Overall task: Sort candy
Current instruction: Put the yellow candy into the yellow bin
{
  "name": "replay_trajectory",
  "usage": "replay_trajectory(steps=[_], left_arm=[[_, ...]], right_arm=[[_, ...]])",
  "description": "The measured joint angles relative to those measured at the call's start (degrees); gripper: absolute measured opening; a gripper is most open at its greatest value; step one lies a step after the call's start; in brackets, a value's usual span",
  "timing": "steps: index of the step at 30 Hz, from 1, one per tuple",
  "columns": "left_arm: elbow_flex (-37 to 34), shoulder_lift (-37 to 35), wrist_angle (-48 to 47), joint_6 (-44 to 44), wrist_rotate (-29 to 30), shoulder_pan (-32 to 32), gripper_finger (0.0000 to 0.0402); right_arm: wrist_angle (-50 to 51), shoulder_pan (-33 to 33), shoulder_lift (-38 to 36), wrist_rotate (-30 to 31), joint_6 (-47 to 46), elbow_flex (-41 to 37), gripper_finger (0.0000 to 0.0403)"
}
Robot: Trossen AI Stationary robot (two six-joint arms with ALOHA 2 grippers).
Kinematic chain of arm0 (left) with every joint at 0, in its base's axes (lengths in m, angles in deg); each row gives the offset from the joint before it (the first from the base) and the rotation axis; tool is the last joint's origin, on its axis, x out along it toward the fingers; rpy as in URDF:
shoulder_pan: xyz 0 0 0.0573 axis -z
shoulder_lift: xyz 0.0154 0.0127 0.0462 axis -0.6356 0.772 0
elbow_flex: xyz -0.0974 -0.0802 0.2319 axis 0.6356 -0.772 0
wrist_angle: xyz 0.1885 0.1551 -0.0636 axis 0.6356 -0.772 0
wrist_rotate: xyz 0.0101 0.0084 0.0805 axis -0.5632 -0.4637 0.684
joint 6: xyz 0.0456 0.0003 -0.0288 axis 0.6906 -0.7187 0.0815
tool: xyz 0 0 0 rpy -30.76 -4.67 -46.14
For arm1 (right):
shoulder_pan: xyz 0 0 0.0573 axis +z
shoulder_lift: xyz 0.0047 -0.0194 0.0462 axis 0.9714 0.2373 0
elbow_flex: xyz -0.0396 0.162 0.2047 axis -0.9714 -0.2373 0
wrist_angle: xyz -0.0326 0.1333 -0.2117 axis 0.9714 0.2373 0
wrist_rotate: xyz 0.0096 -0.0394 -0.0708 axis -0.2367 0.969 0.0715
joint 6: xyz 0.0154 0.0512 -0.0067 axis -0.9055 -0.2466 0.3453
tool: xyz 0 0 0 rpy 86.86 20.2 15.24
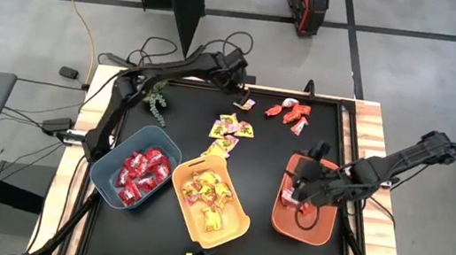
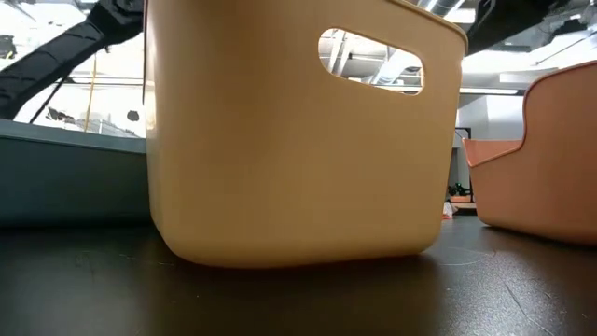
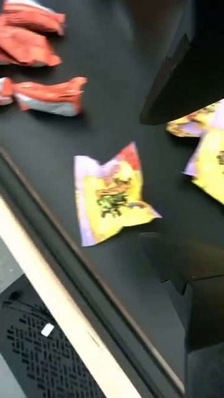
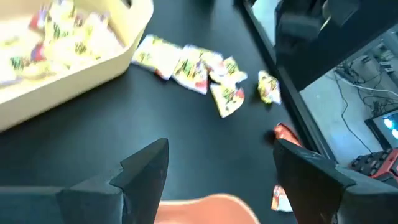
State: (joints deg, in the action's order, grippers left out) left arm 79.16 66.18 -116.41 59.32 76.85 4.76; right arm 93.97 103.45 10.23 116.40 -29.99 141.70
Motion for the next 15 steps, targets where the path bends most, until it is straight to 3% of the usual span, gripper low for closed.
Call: replay_trajectory(steps=[8, 15], left_arm=[[7.48, 4.55, -1.28, -2.00, 1.08, 0.05, 0.0293], [7.92, 4.74, -6.20, 0.56, 1.43, 0.92, 0.0293]], right_arm=[[-0.85, 0.06, -1.06, 0.04, 0.07, 0.00, 0.0306], [-0.57, 0.05, -0.69, 0.04, 0.50, 0.00, 0.0306]])
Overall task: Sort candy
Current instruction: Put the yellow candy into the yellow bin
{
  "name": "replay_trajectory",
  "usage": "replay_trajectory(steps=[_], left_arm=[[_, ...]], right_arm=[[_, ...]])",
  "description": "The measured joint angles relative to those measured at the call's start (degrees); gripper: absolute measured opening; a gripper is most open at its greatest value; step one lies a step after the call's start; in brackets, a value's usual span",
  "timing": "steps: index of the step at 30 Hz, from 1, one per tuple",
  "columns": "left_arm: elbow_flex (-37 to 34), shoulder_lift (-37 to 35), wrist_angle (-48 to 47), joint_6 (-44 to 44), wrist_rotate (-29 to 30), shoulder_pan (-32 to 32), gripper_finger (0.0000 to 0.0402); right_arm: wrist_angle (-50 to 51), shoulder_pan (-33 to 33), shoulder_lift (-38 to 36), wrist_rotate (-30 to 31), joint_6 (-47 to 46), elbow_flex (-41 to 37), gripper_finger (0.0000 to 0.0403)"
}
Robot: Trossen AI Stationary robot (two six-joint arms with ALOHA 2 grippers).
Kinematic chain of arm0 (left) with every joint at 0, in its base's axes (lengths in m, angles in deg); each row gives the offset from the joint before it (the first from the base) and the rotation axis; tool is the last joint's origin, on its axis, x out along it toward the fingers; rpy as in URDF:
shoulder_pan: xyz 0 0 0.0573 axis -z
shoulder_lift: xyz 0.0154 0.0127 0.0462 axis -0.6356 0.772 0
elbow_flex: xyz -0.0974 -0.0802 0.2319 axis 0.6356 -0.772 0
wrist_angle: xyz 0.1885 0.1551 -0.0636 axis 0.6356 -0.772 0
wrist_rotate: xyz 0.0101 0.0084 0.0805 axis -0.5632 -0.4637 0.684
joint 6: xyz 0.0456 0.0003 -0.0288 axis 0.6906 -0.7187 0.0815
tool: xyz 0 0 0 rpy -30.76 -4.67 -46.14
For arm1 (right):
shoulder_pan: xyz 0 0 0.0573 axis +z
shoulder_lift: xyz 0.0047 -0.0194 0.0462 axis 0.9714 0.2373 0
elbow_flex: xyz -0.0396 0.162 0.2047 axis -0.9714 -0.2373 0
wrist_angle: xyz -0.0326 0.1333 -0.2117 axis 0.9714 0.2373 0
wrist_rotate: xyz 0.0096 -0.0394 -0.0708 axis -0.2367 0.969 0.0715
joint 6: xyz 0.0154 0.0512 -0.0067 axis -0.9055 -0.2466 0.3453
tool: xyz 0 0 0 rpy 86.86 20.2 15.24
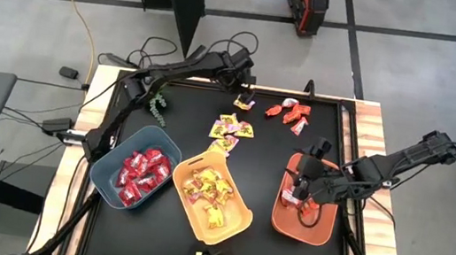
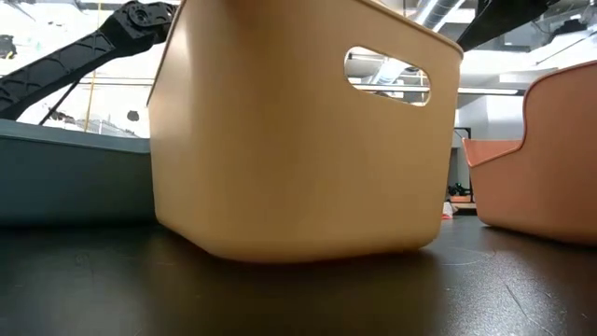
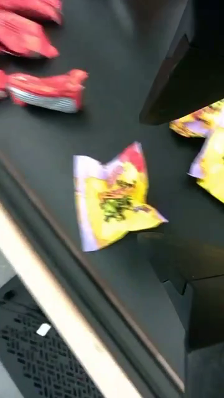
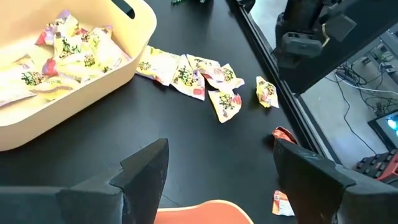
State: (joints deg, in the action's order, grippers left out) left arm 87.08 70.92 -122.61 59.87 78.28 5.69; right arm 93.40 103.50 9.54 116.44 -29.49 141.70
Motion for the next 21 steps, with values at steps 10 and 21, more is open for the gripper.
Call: replay_trajectory(steps=[10, 21], left_arm=[[-2.22, 0.02, -3.56, 7.01, -0.36, 2.03, 0.0293], [-2.25, -0.42, -17.11, 22.84, 1.49, 5.37, 0.0278]], right_arm=[[0.11, 0.02, 0.04, 0.02, 0.00, 0.00, 0.0306], [0.17, 0.02, 0.04, 0.03, 0.08, 0.00, 0.0306]])
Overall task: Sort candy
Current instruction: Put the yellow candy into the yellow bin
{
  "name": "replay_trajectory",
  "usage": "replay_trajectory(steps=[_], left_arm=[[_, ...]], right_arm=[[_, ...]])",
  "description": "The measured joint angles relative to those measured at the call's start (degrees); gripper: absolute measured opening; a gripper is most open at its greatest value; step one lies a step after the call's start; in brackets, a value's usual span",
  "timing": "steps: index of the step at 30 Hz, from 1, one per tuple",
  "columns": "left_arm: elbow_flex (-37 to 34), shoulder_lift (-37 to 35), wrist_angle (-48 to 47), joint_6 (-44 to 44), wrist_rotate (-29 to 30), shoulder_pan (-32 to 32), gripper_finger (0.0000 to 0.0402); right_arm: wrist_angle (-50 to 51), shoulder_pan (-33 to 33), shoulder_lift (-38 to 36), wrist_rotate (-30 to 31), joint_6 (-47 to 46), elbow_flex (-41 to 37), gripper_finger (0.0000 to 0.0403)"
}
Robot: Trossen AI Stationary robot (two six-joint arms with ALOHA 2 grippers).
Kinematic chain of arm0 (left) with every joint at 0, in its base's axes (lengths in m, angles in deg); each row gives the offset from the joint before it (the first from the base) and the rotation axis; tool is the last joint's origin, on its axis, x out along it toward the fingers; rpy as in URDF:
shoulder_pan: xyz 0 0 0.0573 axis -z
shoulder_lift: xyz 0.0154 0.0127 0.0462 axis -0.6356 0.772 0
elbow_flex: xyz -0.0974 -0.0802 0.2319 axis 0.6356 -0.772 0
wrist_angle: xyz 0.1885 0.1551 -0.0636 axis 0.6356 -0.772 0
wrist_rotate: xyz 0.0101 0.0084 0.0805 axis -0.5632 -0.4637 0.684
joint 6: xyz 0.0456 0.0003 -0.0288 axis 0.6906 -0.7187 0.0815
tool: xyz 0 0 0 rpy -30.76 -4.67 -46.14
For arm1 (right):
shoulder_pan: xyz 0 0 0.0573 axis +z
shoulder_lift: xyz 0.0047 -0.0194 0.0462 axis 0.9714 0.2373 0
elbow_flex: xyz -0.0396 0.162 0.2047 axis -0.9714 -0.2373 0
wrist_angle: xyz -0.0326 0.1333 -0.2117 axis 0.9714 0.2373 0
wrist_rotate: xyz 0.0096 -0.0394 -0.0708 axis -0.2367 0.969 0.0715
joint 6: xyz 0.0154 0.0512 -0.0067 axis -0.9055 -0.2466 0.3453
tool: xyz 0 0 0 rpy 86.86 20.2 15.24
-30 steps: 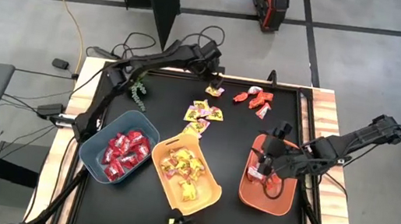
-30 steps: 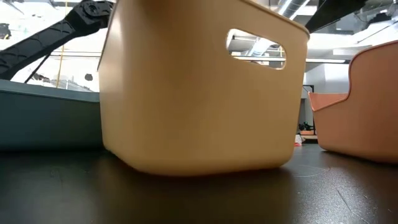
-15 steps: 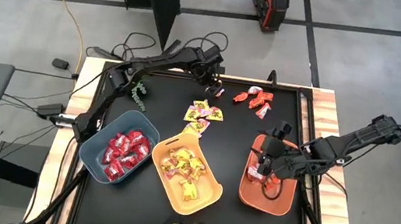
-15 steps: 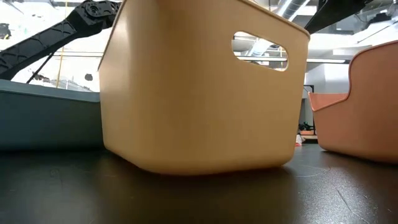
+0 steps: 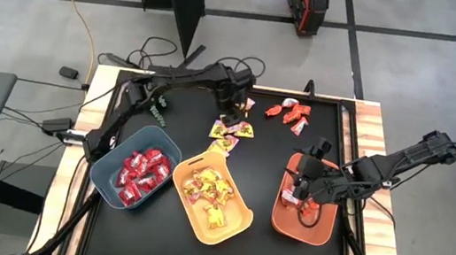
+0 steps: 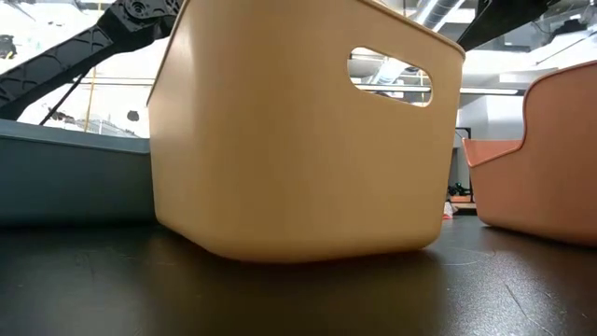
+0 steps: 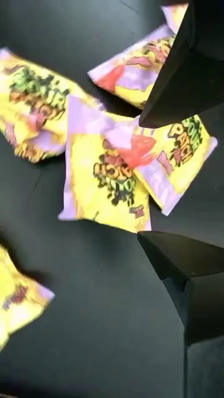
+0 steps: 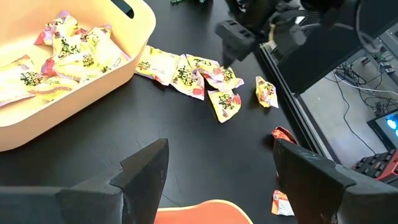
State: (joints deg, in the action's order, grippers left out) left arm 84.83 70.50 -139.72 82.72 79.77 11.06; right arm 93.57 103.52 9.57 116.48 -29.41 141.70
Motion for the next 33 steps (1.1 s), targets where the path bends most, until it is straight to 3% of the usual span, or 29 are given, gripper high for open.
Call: replay_trajectory(steps=[5, 13, 20, 23, 30, 33], left_arm=[[-0.01, 0.88, 1.38, 3.67, 3.10, 0.29, 0.0262], [-0.09, 3.90, 3.88, -2.33, 2.44, 0.20, 0.0241], [-0.20, 4.93, 3.23, -2.11, 1.40, 0.28, 0.0229], [-0.24, 4.63, 2.66, -1.59, 2.12, 0.31, 0.0189], [-0.42, 1.31, 1.18, -0.09, 2.74, 0.60, 0.0022], [-0.42, -1.08, 0.73, -0.19, 4.31, 1.35, 0.0015]], right_arm=[[0.00, 0.00, 0.00, -0.01, 0.10, 0.00, 0.0306], [0.05, -0.01, 0.00, 0.04, -0.05, 0.00, 0.0306], [0.24, -0.35, 0.01, 0.05, -0.10, 0.00, 0.0306], [0.37, -0.39, 0.01, 0.05, -0.10, 0.00, 0.0306], [0.42, -0.39, 0.01, 0.05, -0.10, 0.00, 0.0306], [0.42, -0.39, 0.02, 0.03, -0.08, 0.00, 0.0306]])
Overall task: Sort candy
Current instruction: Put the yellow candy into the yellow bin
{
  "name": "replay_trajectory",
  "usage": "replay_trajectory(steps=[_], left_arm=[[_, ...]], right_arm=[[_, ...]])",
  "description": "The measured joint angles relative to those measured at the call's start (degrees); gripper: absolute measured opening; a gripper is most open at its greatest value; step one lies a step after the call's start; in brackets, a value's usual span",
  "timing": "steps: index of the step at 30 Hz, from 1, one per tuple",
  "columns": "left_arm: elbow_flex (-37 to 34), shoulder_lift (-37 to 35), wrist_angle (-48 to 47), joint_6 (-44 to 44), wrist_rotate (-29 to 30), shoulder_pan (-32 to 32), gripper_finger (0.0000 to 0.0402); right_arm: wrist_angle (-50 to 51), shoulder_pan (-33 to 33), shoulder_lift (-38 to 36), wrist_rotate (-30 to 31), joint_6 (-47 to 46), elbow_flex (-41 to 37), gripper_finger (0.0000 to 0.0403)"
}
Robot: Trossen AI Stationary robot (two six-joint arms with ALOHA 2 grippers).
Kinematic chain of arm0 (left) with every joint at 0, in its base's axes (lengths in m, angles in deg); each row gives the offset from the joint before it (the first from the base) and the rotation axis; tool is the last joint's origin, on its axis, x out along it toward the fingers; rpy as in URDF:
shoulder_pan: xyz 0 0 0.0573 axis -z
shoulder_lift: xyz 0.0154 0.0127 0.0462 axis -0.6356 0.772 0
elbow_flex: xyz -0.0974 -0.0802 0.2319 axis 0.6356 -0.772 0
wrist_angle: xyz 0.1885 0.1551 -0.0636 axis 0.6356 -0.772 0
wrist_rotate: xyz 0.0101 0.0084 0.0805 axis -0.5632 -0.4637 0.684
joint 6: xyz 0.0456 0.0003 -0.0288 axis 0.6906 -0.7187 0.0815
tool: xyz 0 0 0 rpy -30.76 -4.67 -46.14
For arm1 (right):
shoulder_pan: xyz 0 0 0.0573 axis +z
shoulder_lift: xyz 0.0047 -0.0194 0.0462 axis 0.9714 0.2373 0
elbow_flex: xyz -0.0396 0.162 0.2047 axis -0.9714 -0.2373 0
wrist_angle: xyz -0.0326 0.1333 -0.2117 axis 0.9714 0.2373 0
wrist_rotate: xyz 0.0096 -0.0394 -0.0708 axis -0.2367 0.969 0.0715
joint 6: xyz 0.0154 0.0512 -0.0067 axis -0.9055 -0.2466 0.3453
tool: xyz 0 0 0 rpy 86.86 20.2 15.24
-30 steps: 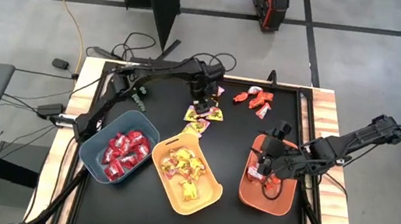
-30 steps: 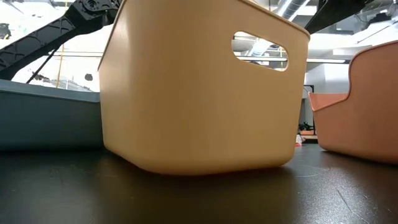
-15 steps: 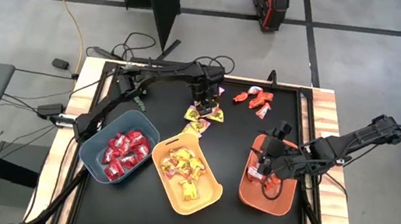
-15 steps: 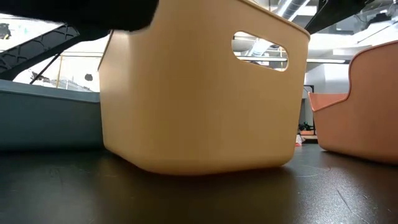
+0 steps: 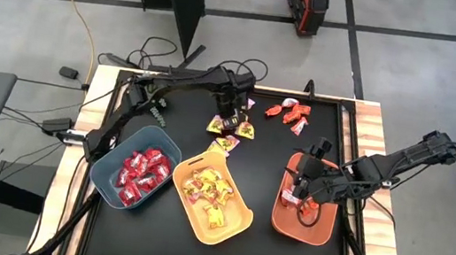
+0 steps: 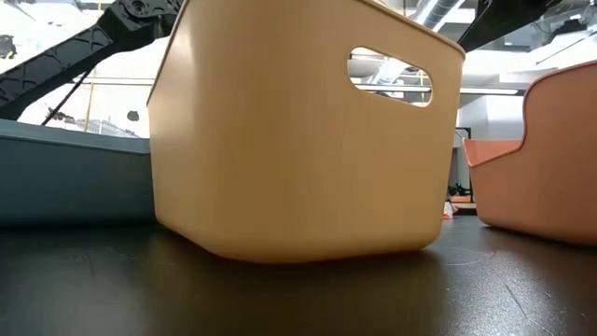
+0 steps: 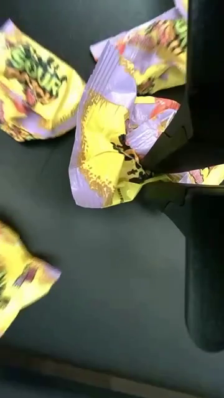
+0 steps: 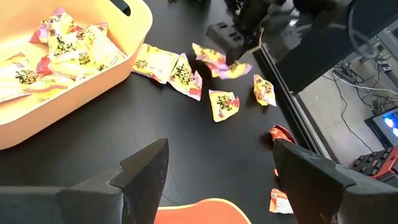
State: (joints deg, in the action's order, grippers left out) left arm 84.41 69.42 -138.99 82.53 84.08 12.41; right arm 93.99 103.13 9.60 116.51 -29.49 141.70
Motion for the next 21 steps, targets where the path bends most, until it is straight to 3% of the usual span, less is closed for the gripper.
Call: replay_trajectory(steps=[5, 13, 17, 21], left_arm=[[0.00, -6.13, 0.00, 1.45, 5.87, 3.75, 0.0015], [0.00, -15.82, 0.62, 6.40, 6.58, 14.06, 0.0015], [0.02, -16.64, 4.60, 7.73, 7.25, 18.25, 0.0017], [-3.06, -16.45, 9.45, 7.69, 13.40, 19.98, 0.0037]], right_arm=[[-0.02, 0.00, -0.01, 0.02, -0.01, 0.00, 0.0306], [-0.02, 0.00, 0.00, 0.01, 0.01, 0.00, 0.0306], [-0.02, 0.00, 0.00, 0.02, 0.02, 0.00, 0.0306], [-0.19, 0.00, 0.00, 0.02, 0.00, 0.00, 0.0306]])
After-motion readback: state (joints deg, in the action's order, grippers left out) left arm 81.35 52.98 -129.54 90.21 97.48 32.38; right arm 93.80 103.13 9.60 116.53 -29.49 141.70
